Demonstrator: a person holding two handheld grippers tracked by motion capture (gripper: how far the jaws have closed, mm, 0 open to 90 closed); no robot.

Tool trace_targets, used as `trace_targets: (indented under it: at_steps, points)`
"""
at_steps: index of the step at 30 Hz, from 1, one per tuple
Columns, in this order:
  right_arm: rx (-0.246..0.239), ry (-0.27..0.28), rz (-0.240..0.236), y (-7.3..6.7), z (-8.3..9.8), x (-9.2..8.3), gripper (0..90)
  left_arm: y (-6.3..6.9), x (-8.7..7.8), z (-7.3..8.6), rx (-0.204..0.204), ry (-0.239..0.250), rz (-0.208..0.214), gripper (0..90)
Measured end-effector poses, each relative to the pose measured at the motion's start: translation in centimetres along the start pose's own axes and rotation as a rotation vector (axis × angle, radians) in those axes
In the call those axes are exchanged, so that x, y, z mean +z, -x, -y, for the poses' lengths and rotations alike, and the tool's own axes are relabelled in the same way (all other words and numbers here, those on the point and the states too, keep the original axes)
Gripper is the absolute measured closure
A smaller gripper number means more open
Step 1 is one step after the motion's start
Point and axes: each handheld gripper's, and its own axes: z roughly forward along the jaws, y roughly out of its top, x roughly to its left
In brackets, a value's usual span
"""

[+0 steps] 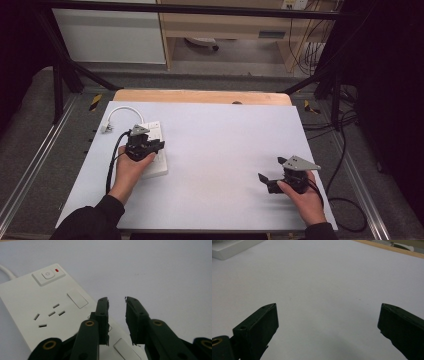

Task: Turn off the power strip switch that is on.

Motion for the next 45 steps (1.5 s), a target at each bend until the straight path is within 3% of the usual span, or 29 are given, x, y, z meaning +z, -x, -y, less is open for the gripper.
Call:
trace_targets:
  at_steps: [17, 26, 34, 38, 45]
  points:
    - [0.0, 0.001, -0.002, 0.0, 0.0, 0.0, 3.8, 0.5, 0.0, -0.5, 0.015, 0.02, 0.007, 61.6]
    - [-0.003, -0.001, -0.002, -0.1, 0.0, 0.0, 3.8, 0.9, -0.1, -0.6, 0.029, 0.036, 0.003, 43.6]
    - [-0.004, -0.003, -0.004, -0.1, 0.0, 0.0, 3.8, 1.3, -0.2, -0.7, 0.037, 0.048, 0.03, 31.4]
    - [-0.003, -0.003, -0.001, 0.0, 0.0, 0.0, 3.8, 1.5, -0.3, -0.8, 0.033, 0.063, 0.029, 13.4]
    - [0.0, -0.002, -0.003, -0.1, 0.0, 0.0, 3.8, 1.8, -1.0, -1.1, 0.046, 0.116, 0.045, 8.3]
